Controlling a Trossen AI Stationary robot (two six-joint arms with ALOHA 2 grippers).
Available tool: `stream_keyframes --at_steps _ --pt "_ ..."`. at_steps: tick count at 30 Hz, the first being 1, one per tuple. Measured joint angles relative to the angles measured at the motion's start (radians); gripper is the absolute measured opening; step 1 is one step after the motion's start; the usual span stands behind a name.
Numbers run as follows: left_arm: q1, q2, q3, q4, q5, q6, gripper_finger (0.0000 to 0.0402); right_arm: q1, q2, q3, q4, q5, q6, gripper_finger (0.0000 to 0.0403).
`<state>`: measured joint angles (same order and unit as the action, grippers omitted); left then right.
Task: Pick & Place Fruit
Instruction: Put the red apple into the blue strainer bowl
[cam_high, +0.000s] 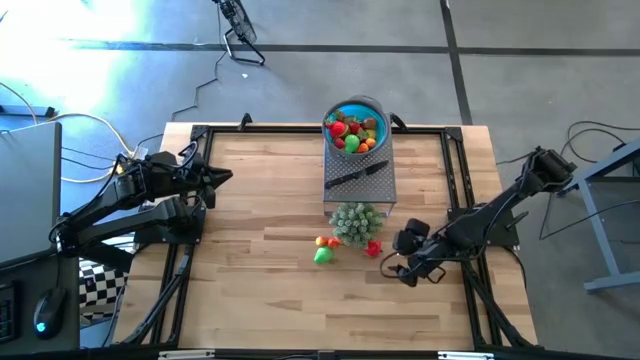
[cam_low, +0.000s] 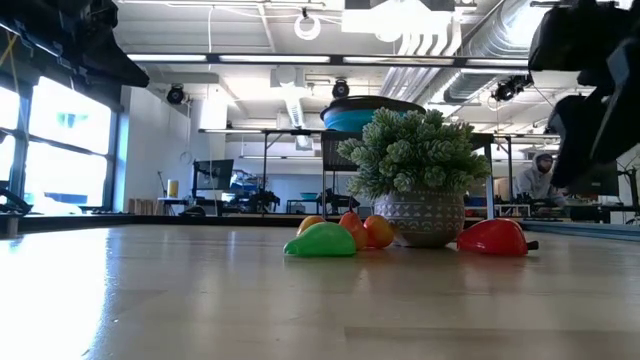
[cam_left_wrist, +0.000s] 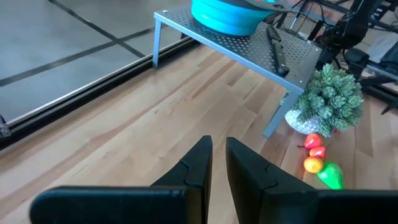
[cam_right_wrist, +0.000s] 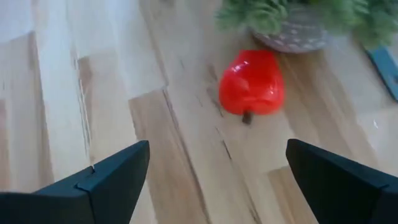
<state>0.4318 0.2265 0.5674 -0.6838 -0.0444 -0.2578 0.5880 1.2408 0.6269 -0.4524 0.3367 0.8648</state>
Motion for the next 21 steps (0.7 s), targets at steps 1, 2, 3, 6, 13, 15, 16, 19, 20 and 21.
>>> stream_keyframes --at_steps 1,2,3,6,13,15,16,19,20,21 --pt "0.0 0.0 0.0 0.0 0.0 0.003 0.0044 0.0 0.0 -0.006 0.003 0.006 -0.028 0.0371" --pt "0.0 0.0 0.0 0.0 0.0 0.003 0.0044 -0.003 0.0 -0.01 -0.007 0.02 -0.049 0.0371" --pt "0.0 0.0 0.0 0.0 0.0 0.002 0.0044 -0.007 0.0 -0.011 -0.015 0.036 -0.064 0.0371" --pt "0.0 0.0 0.0 0.0 0.0 -0.004 0.0044 -0.026 0.0 -0.009 -0.002 0.067 -0.112 0.0371" --pt "0.0 0.0 0.0 0.001 0.0 -0.012 0.0044 -0.063 0.0 -0.009 0.05 0.08 -0.16 0.0371" --pt "0.0 0.0 0.0 0.001 0.0 -0.012 0.0044 -0.068 0.0 -0.009 0.077 0.077 -0.131 0.0371" --pt "0.0 0.0 0.0 0.001 0.0 -0.012 0.0044 -0.068 0.0 -0.009 0.094 0.076 -0.109 0.0371" --pt "0.0 0.0 0.0 0.001 0.0 -0.012 0.0044 -0.067 0.0 -0.009 0.152 0.077 -0.071 0.0371" --pt "0.0 0.0 0.0 0.001 0.0 -0.012 0.0044 -0.068 0.0 -0.009 0.173 0.078 -0.073 0.0371" --pt "0.0 0.0 0.0 0.001 0.0 -0.012 0.0044 -0.068 0.0 -0.009 0.189 0.079 -0.091 0.0371"
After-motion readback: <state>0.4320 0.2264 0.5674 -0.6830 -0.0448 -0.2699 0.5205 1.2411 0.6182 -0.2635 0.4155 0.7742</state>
